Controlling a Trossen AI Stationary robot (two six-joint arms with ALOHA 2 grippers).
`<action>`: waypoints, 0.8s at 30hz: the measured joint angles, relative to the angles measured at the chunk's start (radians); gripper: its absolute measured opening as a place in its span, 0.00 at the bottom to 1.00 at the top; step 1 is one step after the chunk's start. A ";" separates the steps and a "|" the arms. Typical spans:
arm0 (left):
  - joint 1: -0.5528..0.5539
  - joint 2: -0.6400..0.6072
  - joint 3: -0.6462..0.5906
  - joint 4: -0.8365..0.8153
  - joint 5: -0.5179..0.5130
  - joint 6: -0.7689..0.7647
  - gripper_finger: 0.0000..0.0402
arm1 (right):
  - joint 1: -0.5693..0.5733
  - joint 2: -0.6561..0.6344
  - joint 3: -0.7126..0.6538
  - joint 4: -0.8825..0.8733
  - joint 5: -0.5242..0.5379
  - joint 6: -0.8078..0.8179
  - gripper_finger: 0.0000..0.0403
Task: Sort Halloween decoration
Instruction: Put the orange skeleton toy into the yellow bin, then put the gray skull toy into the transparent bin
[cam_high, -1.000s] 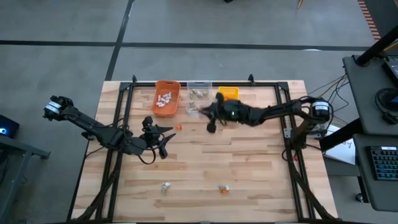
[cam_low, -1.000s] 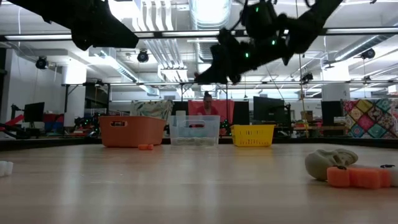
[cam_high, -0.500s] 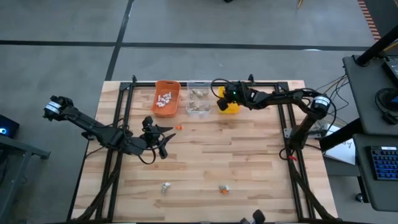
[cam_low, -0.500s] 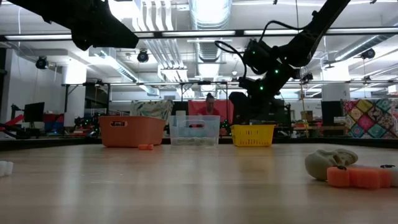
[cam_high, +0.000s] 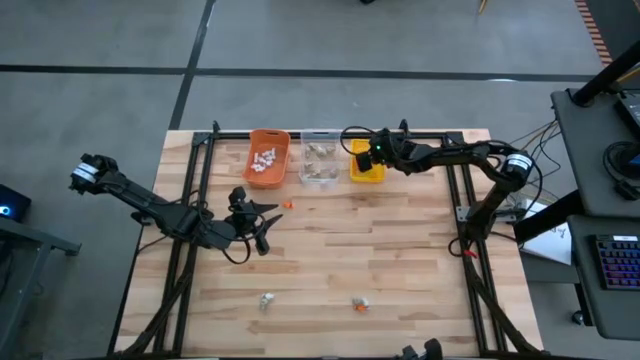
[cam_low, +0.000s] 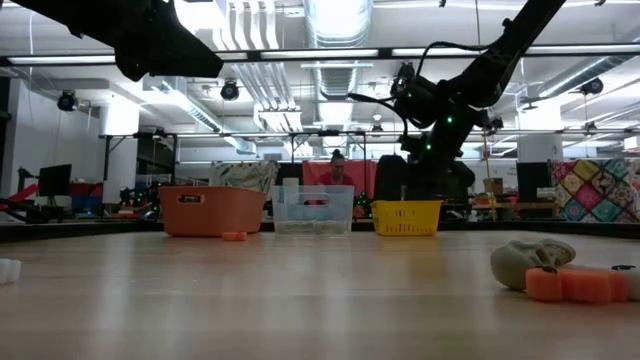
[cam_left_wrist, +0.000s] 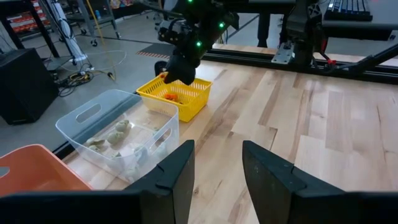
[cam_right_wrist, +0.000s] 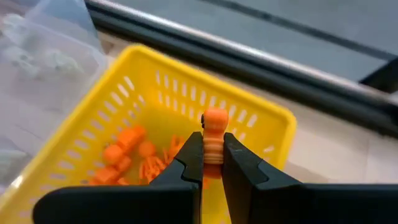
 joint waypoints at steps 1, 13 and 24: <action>0.000 0.000 0.000 0.000 0.000 0.000 0.29 | -0.002 0.000 0.004 -0.020 -0.001 0.011 0.06; 0.018 0.000 0.000 0.000 -0.007 0.010 0.29 | -0.006 0.000 0.027 -0.051 -0.001 -0.014 0.09; 0.019 0.000 0.000 0.000 -0.007 0.022 0.29 | -0.006 0.000 0.027 -0.051 -0.001 -0.014 0.18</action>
